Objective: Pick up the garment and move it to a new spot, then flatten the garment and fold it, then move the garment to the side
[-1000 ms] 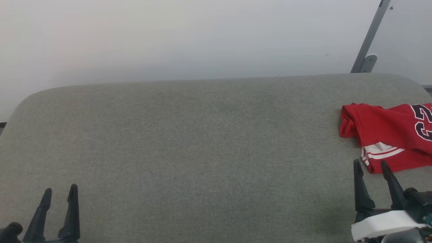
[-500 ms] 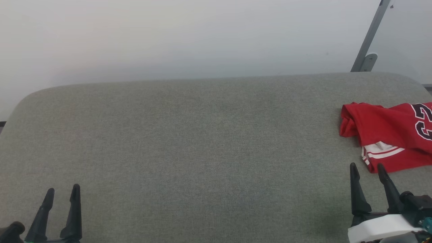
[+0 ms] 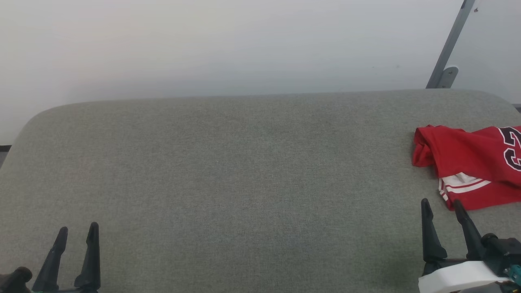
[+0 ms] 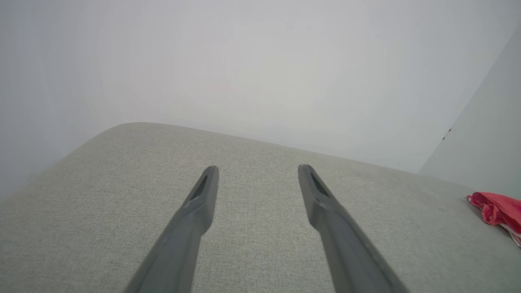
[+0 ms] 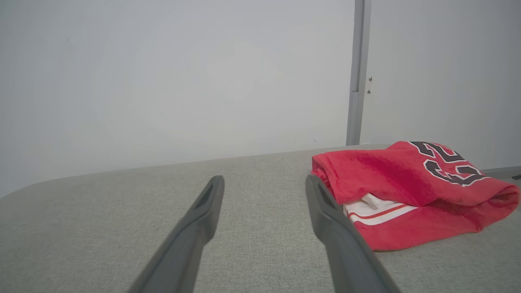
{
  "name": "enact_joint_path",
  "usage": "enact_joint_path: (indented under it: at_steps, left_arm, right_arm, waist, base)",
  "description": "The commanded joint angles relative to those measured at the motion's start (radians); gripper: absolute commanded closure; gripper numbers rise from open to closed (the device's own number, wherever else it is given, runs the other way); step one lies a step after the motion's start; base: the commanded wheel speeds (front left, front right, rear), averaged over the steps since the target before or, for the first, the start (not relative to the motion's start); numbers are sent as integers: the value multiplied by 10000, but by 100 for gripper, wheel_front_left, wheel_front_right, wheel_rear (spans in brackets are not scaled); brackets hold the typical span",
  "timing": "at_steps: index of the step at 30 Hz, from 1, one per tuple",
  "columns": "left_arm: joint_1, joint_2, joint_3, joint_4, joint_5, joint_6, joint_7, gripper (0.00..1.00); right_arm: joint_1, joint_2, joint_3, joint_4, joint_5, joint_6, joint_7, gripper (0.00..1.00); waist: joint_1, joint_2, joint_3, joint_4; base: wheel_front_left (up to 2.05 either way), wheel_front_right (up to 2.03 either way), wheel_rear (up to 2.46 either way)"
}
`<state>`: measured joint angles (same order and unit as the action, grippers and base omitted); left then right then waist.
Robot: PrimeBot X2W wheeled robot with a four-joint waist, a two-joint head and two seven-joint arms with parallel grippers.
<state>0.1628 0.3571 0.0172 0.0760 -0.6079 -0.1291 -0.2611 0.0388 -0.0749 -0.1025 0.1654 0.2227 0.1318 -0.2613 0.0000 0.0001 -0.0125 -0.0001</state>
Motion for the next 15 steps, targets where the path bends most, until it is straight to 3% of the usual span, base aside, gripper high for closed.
enact_joint_path:
  at_steps: [1,15]
  left_arm:
    - [-142,7,-11,14,-48,-19,-45,0]
    - [-223,-73,-169,116,-102,-19,-45,0]
  right_arm:
    - [114,34,-6,-39,-41,-23,-44,0]
    - [192,93,-50,-83,-46,-23,-44,0]
  waist:
    - [0,-1,-7,19]
    - [0,-1,-61,153]
  base:
    - [0,0,0]
    - [0,0,0]
